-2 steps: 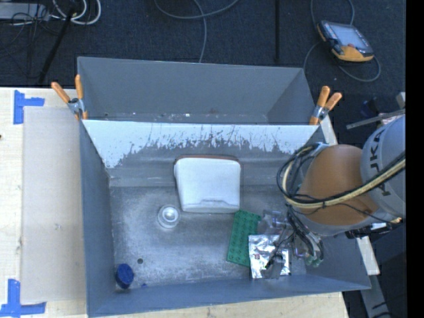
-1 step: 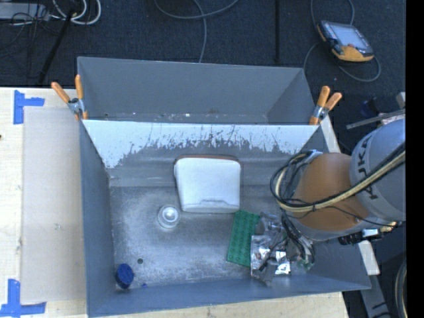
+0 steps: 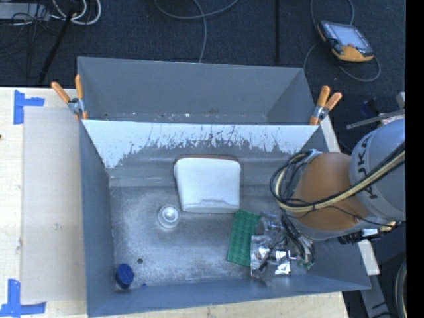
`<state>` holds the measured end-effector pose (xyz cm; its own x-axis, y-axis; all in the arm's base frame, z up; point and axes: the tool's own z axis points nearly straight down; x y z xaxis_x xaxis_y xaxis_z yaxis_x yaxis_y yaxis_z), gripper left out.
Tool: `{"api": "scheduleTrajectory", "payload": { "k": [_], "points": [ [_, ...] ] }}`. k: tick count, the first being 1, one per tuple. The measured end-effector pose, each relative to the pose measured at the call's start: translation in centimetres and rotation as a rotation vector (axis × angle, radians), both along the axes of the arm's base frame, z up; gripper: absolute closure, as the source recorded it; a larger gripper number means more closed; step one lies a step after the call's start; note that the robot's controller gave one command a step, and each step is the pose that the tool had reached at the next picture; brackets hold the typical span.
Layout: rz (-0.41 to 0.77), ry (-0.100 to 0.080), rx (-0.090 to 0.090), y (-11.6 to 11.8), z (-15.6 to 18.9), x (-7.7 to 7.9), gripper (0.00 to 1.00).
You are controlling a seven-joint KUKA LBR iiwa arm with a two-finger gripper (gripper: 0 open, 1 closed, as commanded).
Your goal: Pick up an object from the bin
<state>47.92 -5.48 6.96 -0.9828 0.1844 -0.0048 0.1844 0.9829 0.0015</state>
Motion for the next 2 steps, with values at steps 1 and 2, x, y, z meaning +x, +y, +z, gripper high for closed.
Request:
{"api": "scheduleTrajectory", "payload": {
  "k": [1, 2],
  "points": [
    [0.001, -0.007, -0.002, 0.0, 0.3, 0.2, 1.00],
    [0.007, -0.002, -0.001, -0.1, 12.4, 0.4, 1.00]
  ]
}}
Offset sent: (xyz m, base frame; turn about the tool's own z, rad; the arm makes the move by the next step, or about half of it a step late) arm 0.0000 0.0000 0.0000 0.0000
